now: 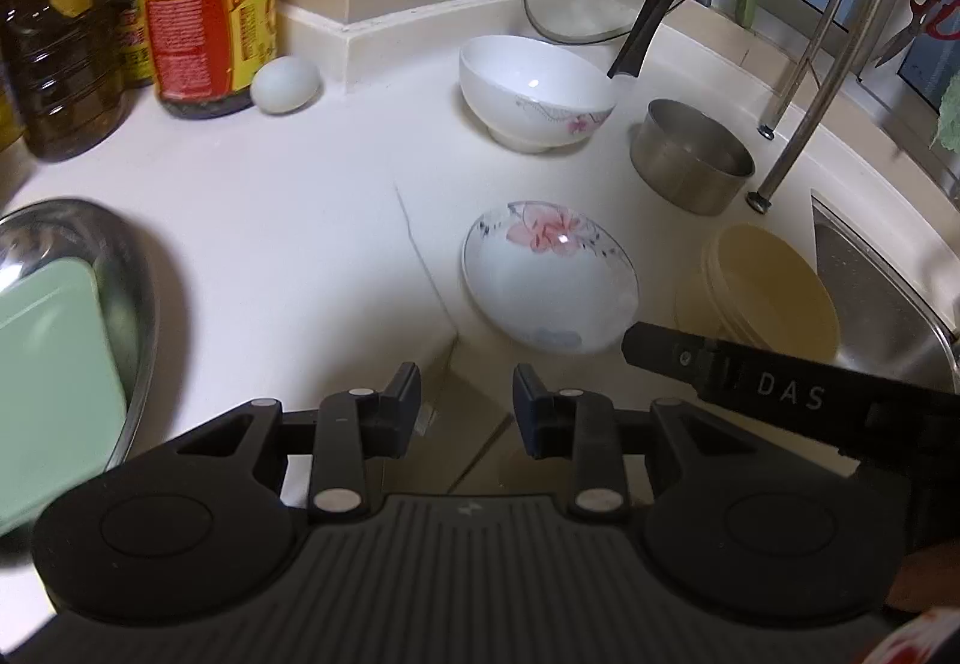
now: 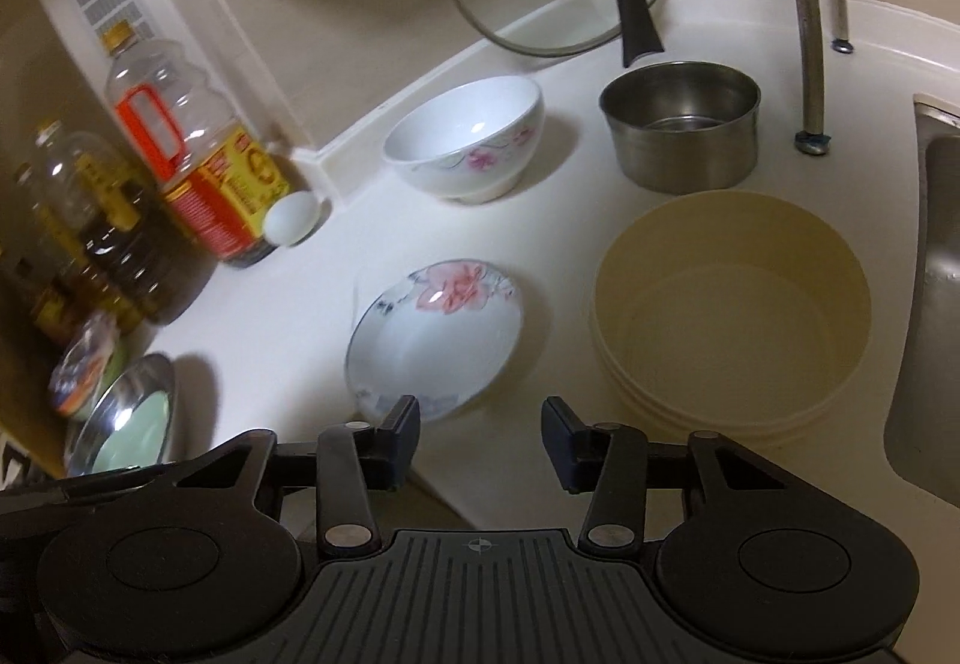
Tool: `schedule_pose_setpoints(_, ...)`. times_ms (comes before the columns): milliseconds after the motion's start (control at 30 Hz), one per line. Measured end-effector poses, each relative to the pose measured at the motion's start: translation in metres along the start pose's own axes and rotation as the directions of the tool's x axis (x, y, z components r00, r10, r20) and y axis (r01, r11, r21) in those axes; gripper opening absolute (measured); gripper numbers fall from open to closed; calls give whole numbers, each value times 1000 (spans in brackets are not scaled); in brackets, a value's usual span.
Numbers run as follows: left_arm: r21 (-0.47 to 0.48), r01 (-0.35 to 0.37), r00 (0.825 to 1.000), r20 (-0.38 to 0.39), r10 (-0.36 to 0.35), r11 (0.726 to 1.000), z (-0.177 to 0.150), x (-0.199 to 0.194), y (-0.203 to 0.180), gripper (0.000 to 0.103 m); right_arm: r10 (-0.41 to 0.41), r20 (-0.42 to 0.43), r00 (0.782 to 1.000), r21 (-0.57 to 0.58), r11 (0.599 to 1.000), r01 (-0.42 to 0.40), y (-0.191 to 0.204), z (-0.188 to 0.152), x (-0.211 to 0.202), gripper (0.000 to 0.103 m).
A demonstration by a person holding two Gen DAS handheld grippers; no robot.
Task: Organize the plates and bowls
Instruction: 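Move both grippers toward the small white floral plate, then close the left gripper on the floral plate rim while the right gripper also grips it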
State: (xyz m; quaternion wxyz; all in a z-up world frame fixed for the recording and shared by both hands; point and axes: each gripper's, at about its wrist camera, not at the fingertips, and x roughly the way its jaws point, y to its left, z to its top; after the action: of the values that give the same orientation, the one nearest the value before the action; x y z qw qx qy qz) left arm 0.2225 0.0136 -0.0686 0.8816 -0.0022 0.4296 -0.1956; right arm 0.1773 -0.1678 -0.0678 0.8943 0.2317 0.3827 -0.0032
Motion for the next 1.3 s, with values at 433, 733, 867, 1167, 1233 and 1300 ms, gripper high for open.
schedule_pose_setpoints(433,-8,56,998,3,-56,998,26,45,8,26,-95,62,994,45,995,92,11,4,33,28)
schedule_pose_setpoints(733,-2,71,997,-15,-71,998,35,64,13,16,-180,73,981,8,984,180,18,9,52,19)
schedule_pose_setpoints(867,1,83,996,-15,-83,997,39,69,15,11,-191,72,979,5,982,191,19,12,57,16)
schedule_pose_setpoints(1167,1,77,997,-11,-77,997,42,71,20,10,-182,61,981,4,983,182,19,19,65,9)
schedule_pose_setpoints(1233,-6,71,997,-10,-71,997,42,70,22,10,-170,59,984,4,985,170,19,21,66,9)
schedule_pose_setpoints(1300,-16,66,998,-6,-66,998,42,68,25,10,-157,57,986,-2,988,158,20,21,67,8)
